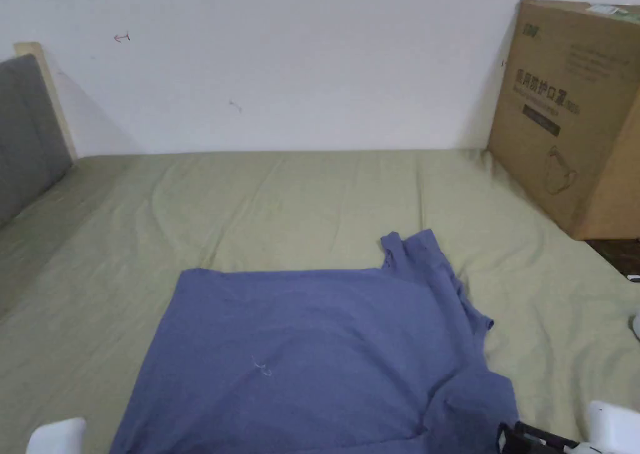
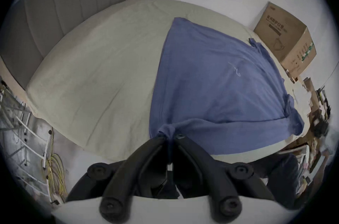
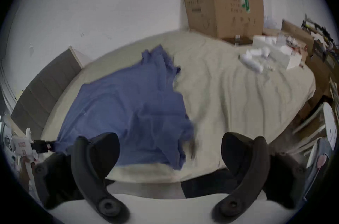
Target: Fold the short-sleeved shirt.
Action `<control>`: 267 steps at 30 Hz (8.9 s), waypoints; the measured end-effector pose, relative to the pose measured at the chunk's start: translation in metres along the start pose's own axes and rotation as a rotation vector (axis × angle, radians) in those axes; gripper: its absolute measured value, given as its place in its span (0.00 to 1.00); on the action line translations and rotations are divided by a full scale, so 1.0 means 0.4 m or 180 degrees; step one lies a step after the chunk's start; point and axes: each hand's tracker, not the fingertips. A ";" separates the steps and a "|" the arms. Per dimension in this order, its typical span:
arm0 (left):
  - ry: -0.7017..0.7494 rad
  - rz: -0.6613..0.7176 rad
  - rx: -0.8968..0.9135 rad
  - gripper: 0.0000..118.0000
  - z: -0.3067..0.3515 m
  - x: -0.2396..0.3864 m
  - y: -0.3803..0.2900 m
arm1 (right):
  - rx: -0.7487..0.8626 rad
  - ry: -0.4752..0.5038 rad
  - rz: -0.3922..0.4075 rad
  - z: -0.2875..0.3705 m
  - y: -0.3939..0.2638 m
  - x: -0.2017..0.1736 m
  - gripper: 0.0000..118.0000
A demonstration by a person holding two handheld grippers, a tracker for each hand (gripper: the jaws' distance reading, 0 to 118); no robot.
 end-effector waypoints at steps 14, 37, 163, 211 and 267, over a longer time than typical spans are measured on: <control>-0.0094 0.0088 0.0233 0.03 0.052 -0.001 0.106 | -0.0026 -0.0060 0.0351 -0.025 0.046 -0.009 0.04; 0.0122 0.0127 -0.0209 0.03 -0.416 0.094 0.518 | -0.0584 -0.0100 0.0261 -0.524 0.414 -0.039 0.04; -0.0024 -0.0435 -0.0310 0.02 -0.440 0.158 0.489 | -0.0101 -0.0276 0.0674 -0.442 0.455 -0.033 0.97; -0.0027 -0.0227 -0.0402 0.39 -0.043 0.033 -0.005 | -0.0749 -0.0111 0.0670 -0.071 0.042 0.099 0.13; -0.2149 0.0958 -0.0883 0.08 -0.247 -0.122 0.093 | 0.1435 0.0257 0.0960 0.066 0.173 -0.442 0.00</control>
